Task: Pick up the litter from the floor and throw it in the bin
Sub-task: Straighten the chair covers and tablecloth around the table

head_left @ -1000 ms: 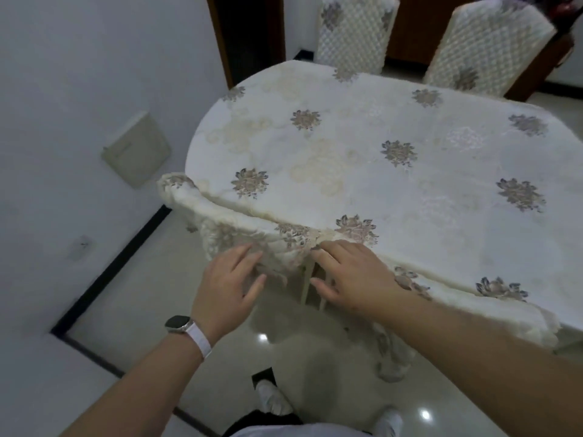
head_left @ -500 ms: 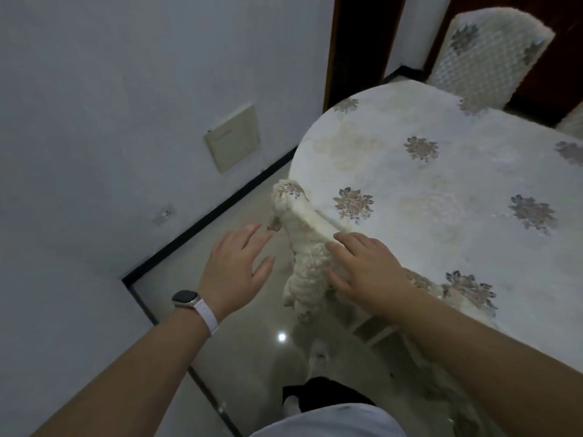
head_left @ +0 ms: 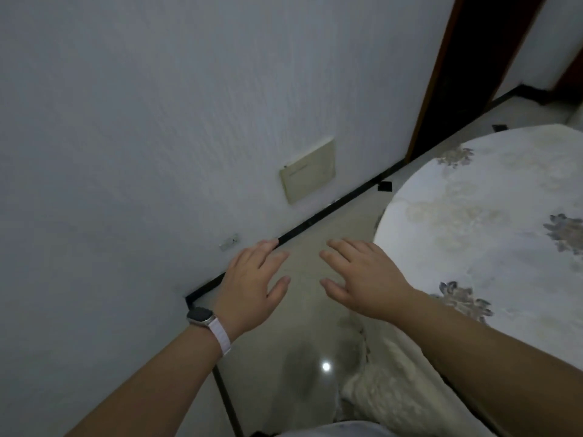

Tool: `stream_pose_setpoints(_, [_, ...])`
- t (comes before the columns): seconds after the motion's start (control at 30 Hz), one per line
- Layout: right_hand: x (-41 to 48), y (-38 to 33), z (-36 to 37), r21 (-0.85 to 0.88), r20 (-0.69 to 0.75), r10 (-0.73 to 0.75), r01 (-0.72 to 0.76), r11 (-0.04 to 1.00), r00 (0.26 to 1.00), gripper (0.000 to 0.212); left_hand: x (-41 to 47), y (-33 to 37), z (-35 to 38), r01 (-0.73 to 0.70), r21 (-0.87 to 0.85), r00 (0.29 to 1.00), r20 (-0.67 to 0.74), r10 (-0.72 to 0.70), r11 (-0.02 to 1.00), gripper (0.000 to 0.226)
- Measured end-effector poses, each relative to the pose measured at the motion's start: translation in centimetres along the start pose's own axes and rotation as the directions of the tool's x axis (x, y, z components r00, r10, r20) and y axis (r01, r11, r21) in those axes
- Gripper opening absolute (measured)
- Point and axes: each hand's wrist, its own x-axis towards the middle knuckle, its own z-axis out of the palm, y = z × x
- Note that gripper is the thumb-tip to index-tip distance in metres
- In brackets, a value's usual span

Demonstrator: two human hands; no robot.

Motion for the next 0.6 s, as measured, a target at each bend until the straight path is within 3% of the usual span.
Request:
stream_pose_setpoints(0.1, [4.0, 2.1, -0.4, -0.021, 0.020, -0.067, 0.068, 0.997, 0.998, 0.053, 3.4, -1.6, -0.1, 0.002, 0.015, 1.000, -0.017, -0.002, 1.000, 0.044])
stream_pose_setpoints(0.3, [10.5, 4.8, 0.1, -0.028, -0.011, -0.051, 0.051, 0.998, 0.999, 0.051, 8.9, -5.4, 0.4, 0.006, 0.007, 1.000, 0.024, -0.006, 1.000, 0.043])
stream_pose_setpoints(0.6, [19.5, 8.4, 3.8, -0.087, 0.085, 0.174, -0.166, 0.982, 0.981, 0.052, 20.1, -15.7, 5.0, -0.142, -0.071, 0.987, 0.060, 0.147, 0.987, 0.046])
